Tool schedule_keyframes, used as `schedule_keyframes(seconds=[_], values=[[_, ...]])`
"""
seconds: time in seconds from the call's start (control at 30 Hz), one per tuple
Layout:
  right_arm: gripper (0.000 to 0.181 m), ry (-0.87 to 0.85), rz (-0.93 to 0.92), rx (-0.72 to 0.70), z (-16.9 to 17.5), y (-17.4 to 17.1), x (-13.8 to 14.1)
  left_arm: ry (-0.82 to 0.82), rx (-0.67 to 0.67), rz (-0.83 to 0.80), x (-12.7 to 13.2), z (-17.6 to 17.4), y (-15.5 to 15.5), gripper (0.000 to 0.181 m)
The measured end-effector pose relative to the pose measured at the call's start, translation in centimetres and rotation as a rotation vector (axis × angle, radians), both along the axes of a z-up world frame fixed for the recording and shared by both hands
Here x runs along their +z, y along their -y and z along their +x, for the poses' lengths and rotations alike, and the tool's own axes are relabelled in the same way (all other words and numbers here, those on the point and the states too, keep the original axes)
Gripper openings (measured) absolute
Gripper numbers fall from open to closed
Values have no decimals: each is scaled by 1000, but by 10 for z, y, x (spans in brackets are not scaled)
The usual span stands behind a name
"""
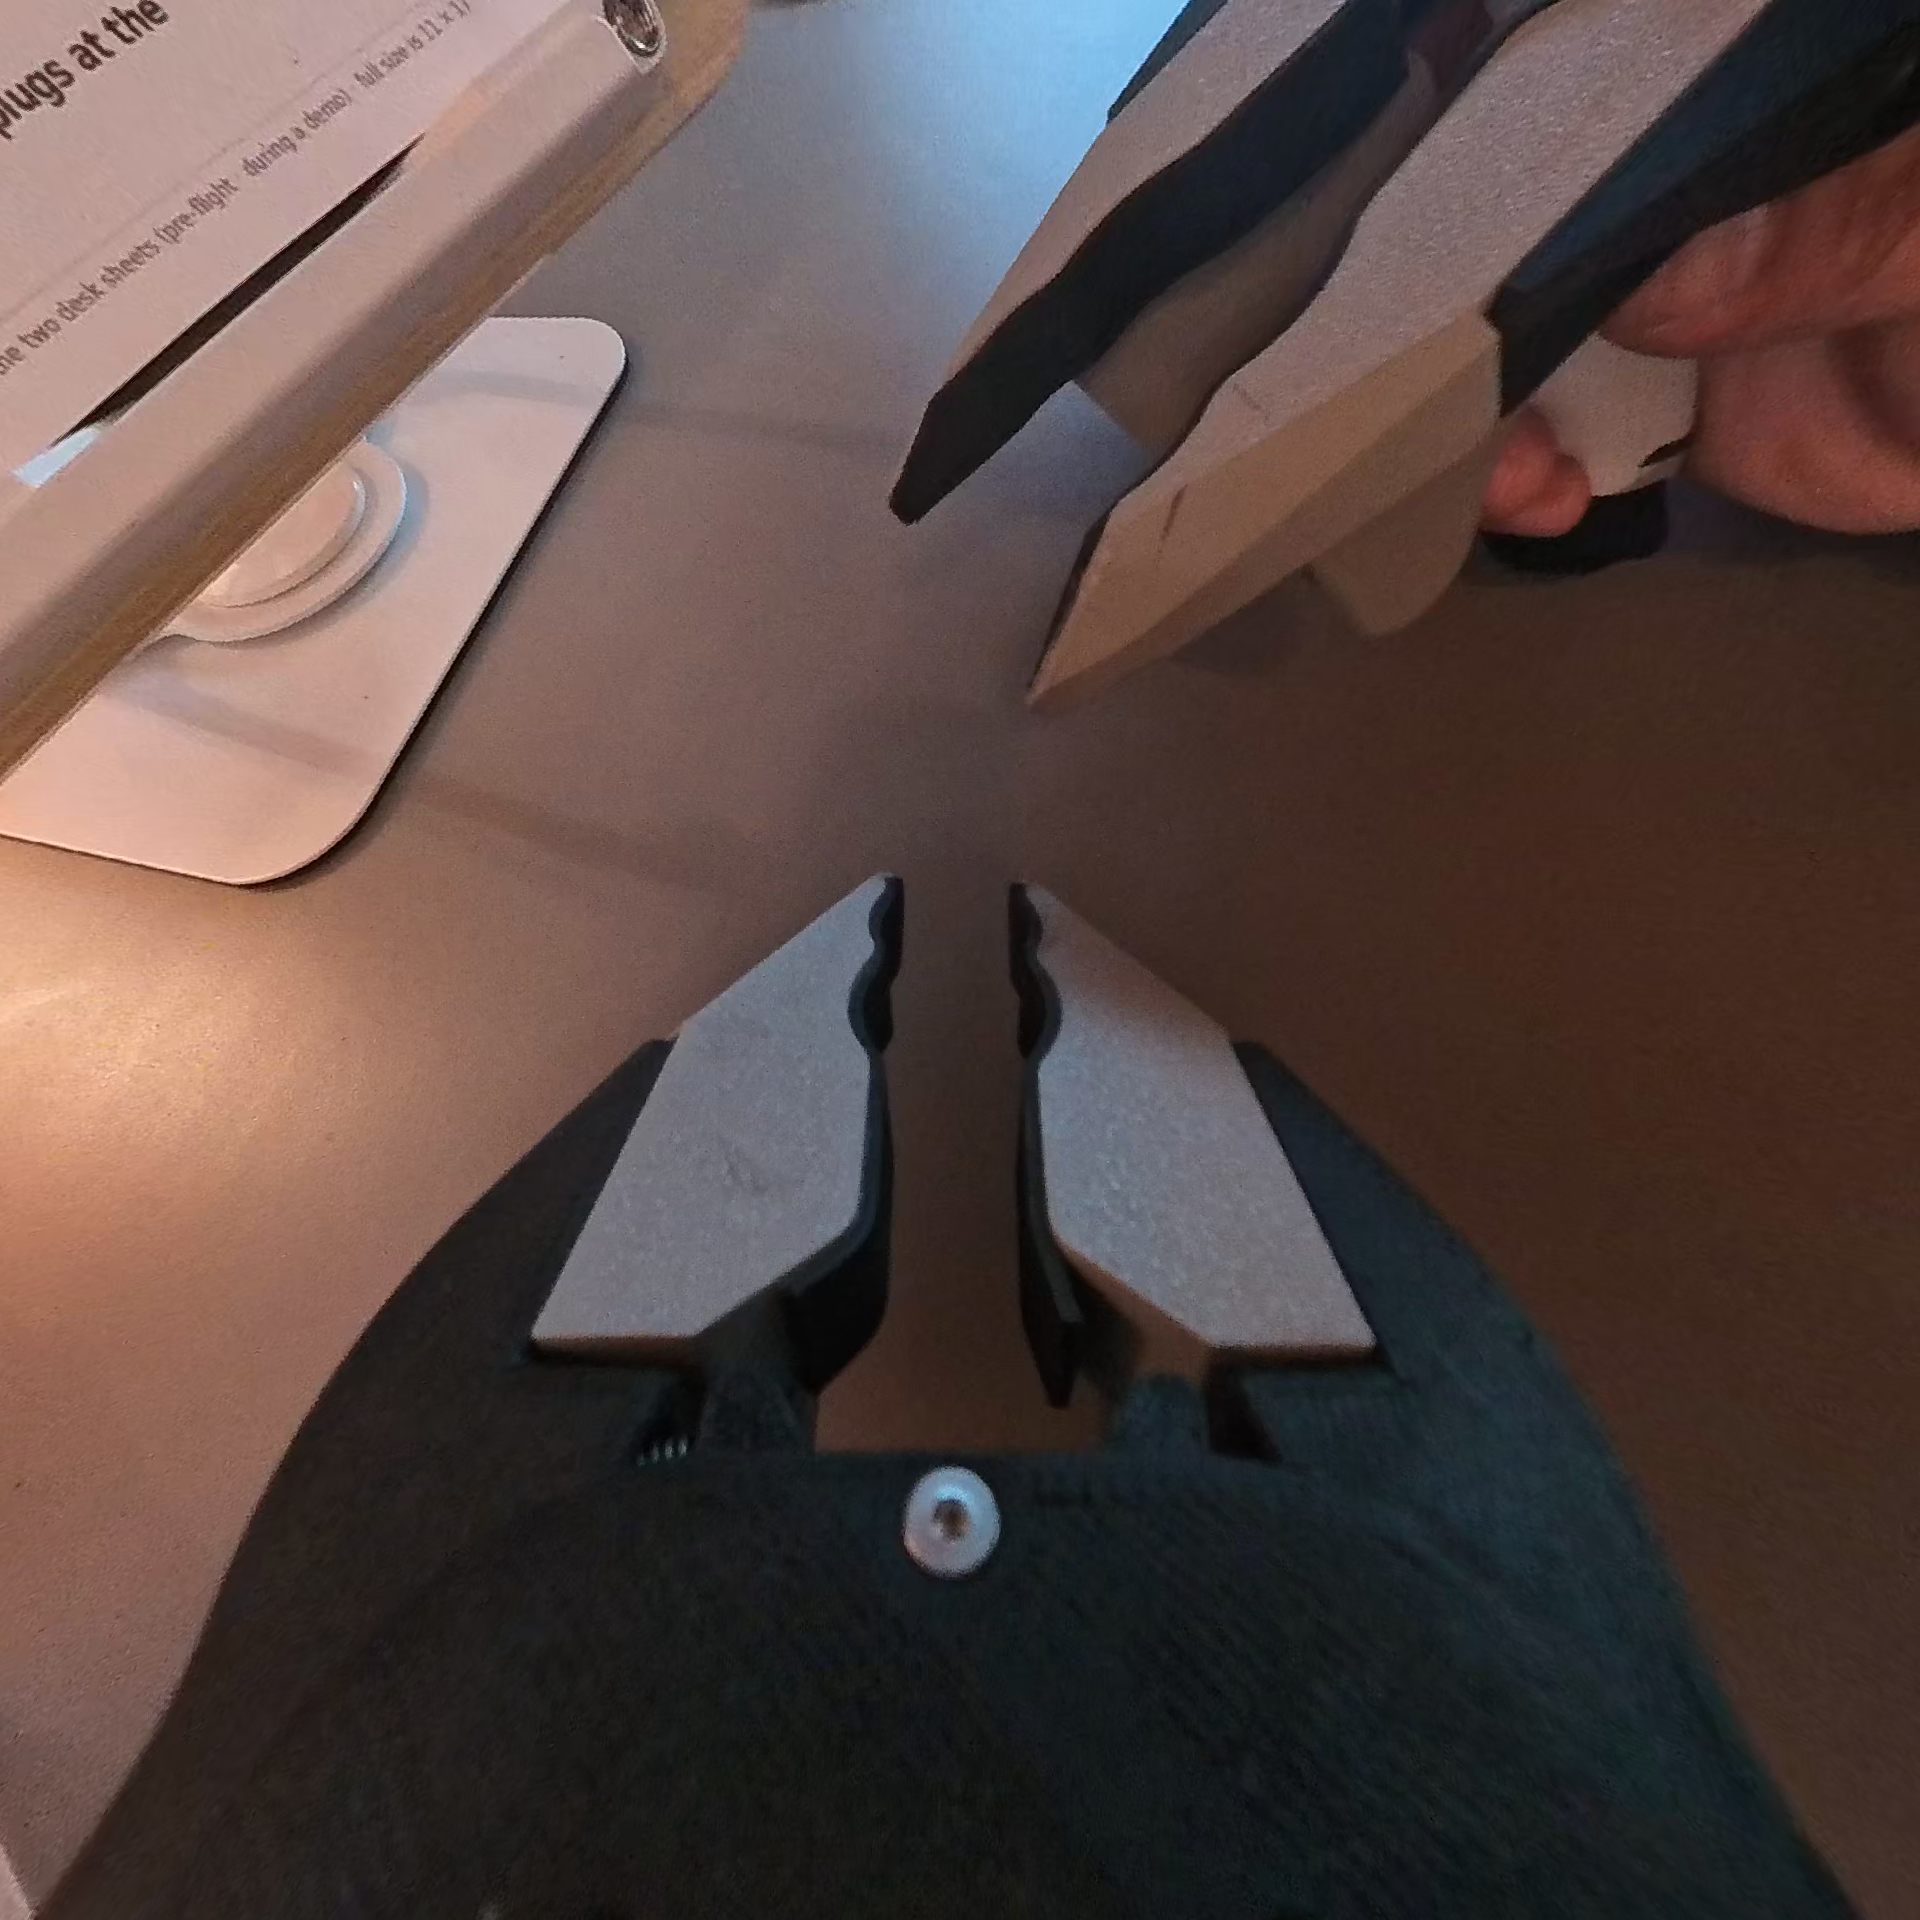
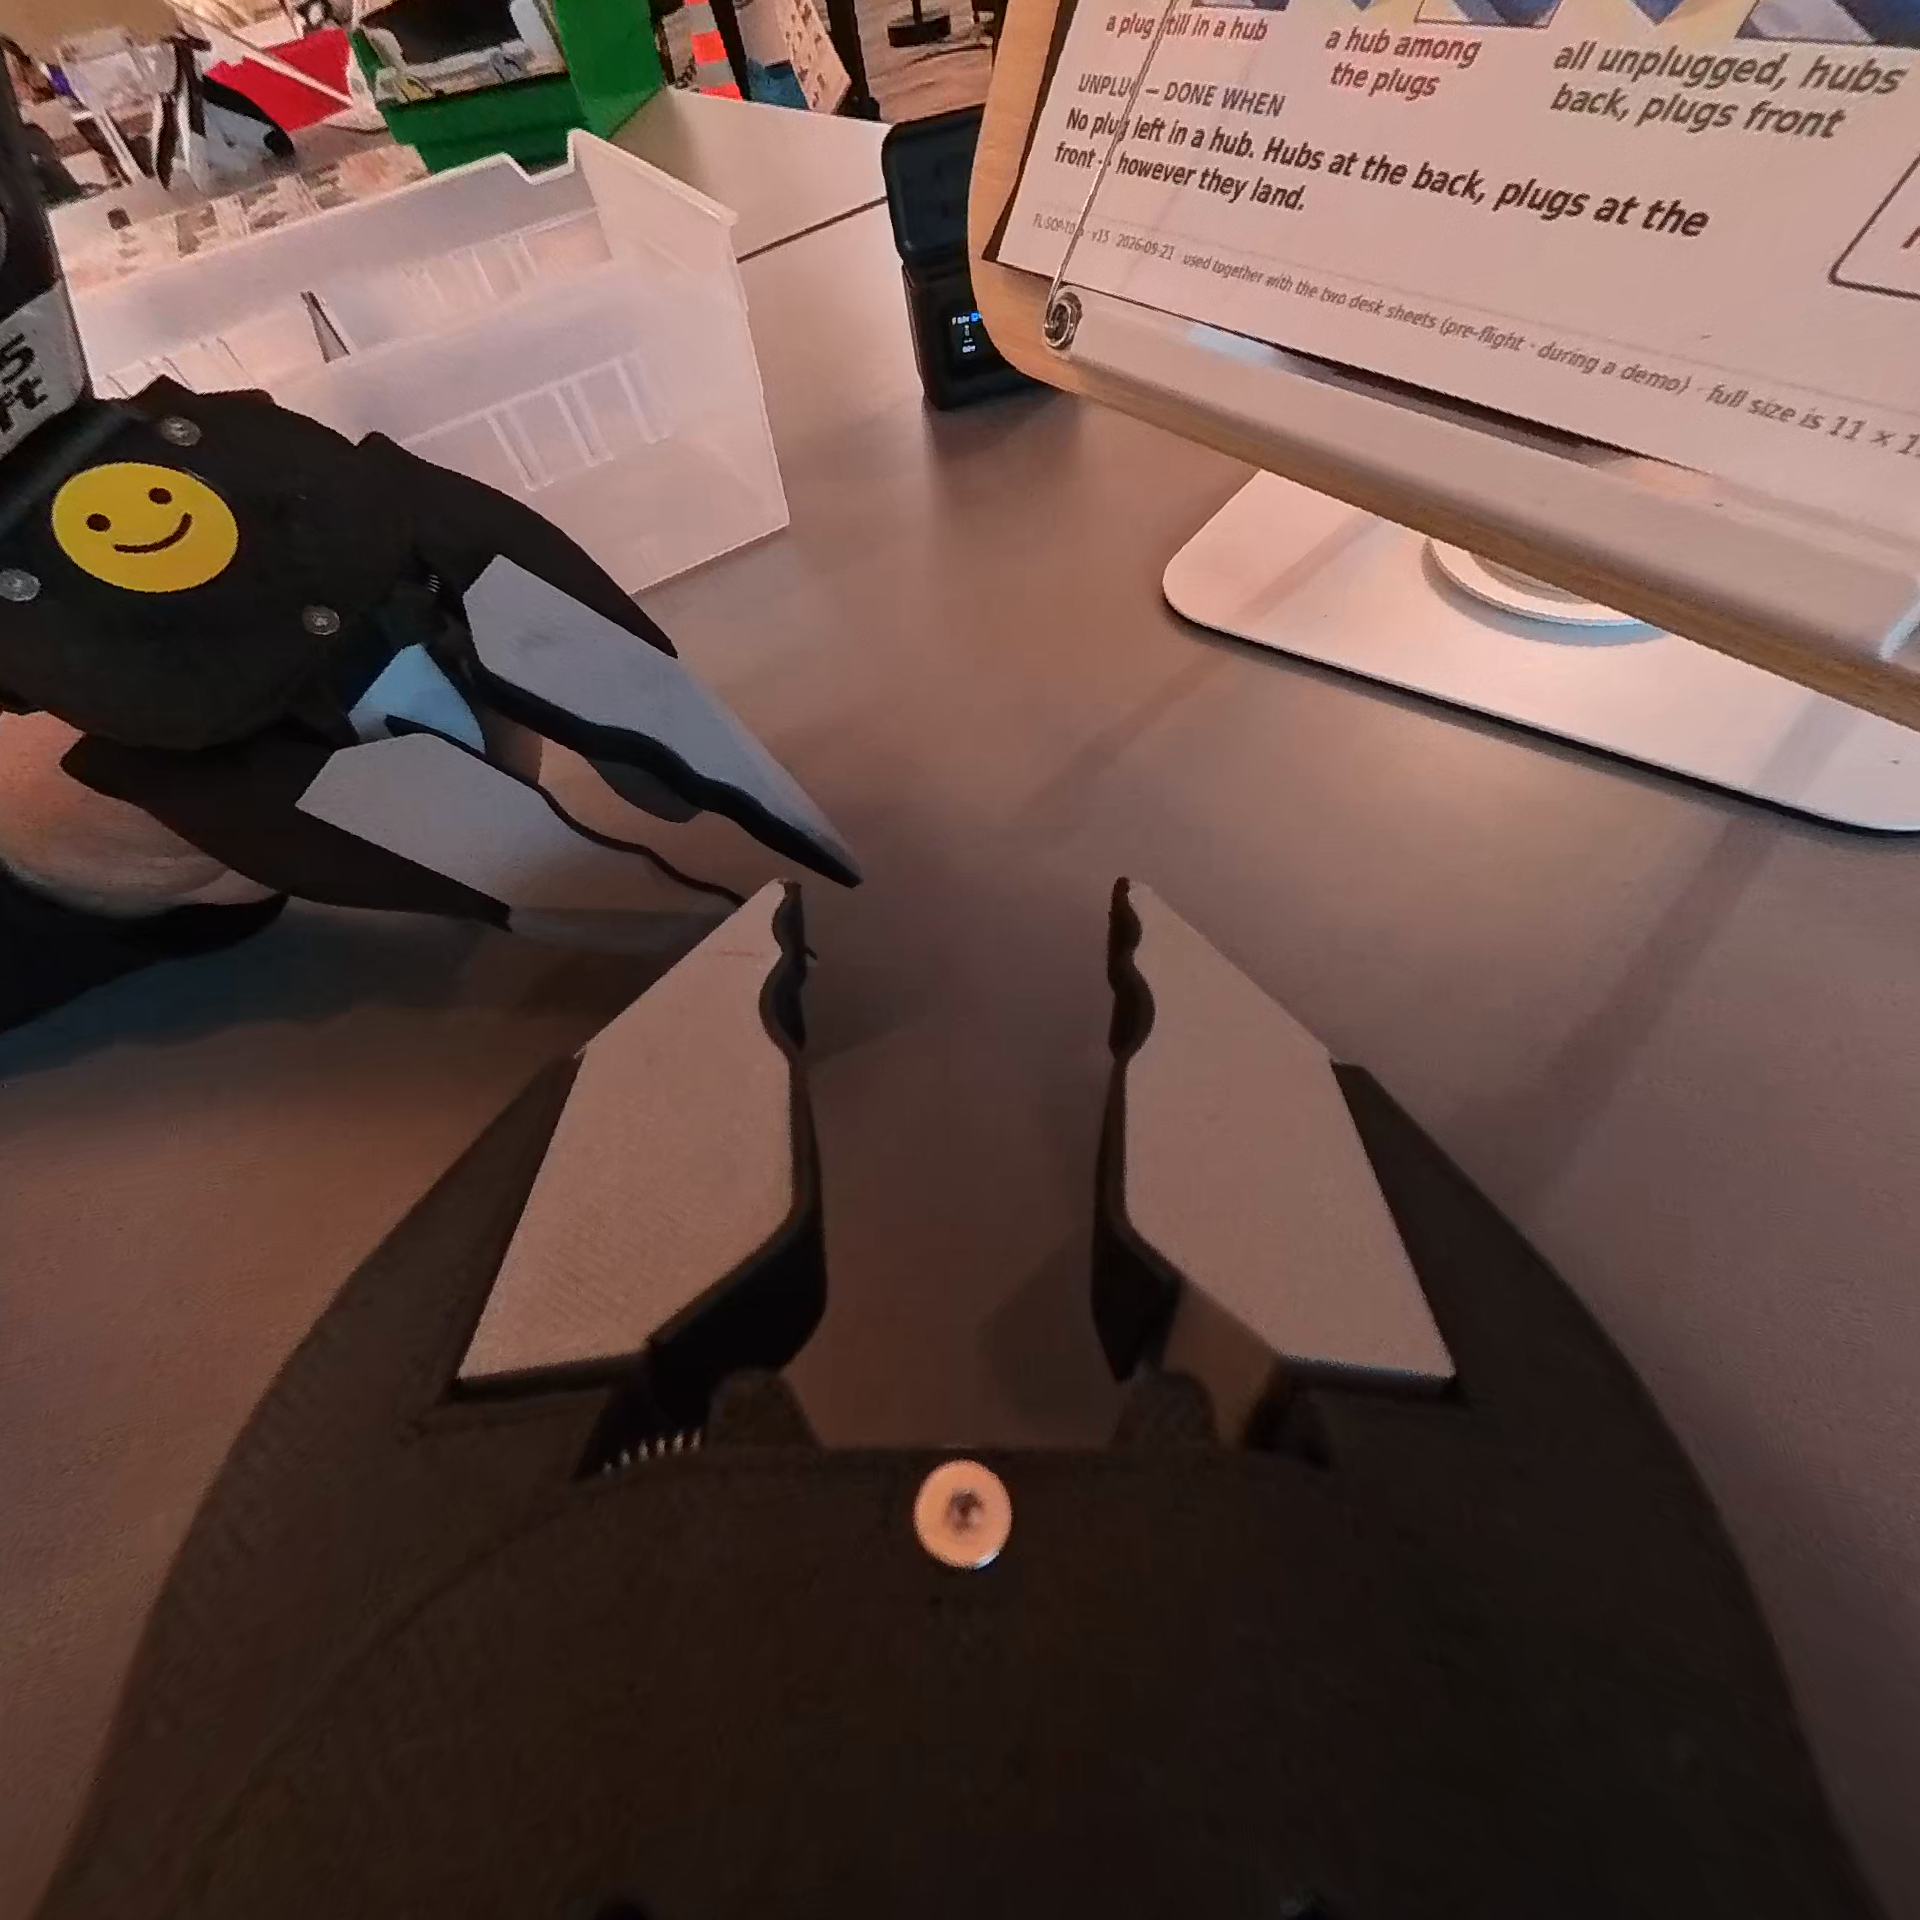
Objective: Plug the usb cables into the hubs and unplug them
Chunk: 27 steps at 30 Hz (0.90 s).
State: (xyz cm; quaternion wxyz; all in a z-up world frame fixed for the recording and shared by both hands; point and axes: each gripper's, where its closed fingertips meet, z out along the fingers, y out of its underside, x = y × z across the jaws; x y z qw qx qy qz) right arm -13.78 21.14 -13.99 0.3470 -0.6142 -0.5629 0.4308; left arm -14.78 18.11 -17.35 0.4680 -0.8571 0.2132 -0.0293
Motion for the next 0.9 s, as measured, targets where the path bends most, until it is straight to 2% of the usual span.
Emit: schedule_keyframes(seconds=[0.9], values=[[54, -4, 3, -1, 0, 1, 1, 1, 2, 1, 0, 0, 0, 18]])
